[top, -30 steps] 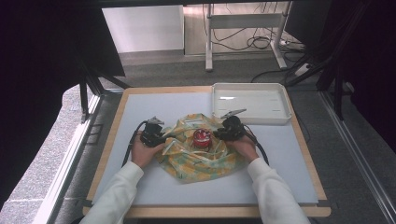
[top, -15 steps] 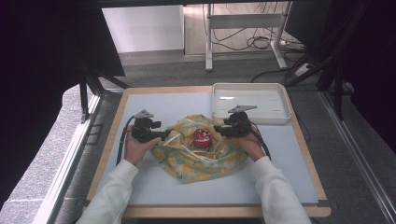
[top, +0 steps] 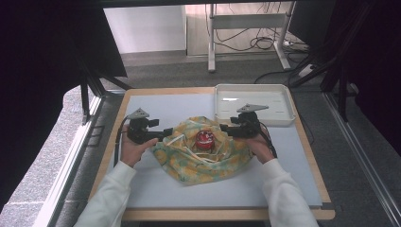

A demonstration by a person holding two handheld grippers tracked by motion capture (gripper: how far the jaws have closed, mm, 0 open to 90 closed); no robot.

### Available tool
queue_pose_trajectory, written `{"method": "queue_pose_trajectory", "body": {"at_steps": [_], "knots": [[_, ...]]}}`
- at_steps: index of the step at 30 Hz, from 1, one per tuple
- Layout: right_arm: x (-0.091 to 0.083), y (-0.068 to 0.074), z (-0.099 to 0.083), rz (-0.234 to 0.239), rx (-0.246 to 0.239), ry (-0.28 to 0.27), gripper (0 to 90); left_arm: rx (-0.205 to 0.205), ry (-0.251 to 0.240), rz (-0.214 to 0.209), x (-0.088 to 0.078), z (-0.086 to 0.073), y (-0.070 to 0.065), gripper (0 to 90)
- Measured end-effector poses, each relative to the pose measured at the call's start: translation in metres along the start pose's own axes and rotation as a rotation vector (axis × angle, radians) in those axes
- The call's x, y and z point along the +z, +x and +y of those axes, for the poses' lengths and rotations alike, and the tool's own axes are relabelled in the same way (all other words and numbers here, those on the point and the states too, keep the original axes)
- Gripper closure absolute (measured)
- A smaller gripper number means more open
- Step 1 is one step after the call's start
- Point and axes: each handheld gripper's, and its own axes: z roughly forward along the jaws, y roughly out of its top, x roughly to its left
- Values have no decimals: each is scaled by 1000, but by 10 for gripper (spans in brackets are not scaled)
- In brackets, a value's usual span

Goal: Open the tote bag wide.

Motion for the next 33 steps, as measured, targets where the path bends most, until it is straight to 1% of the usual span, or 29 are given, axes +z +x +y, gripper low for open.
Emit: {"method": "queue_pose_trajectory", "body": {"at_steps": [4, 6, 9, 10, 15, 18, 21, 24, 28, 33], "knots": [[-9, 3, 2, 11, -3, -13, 386, 9, -2, -7, -11, 1, 0, 227], [-12, 6, 3, 19, -8, -14, 385, 8, -3, -18, -17, 1, 0, 237], [-17, 11, 3, 34, -19, -12, 381, 26, 10, -20, -23, 0, -2, 240], [-18, 13, 3, 37, -22, -10, 380, 38, 16, -21, -25, -1, -3, 241], [-23, 23, 3, 60, -41, 2, 375, 57, 27, -39, -32, -4, -9, 248], [-23, 30, 2, 69, -57, 11, 369, 63, 33, -51, -33, -4, -13, 248], [-24, 35, 1, 76, -62, 19, 365, 71, 40, -59, -32, -5, -16, 248], [-24, 39, 1, 80, -66, 25, 360, 70, 42, -63, -32, -6, -18, 248], [-25, 42, 1, 84, -71, 29, 355, 72, 46, -67, -31, -7, -18, 248], [-23, 43, 1, 78, -63, 36, 354, 61, 48, -63, -31, -8, -17, 248]]}}
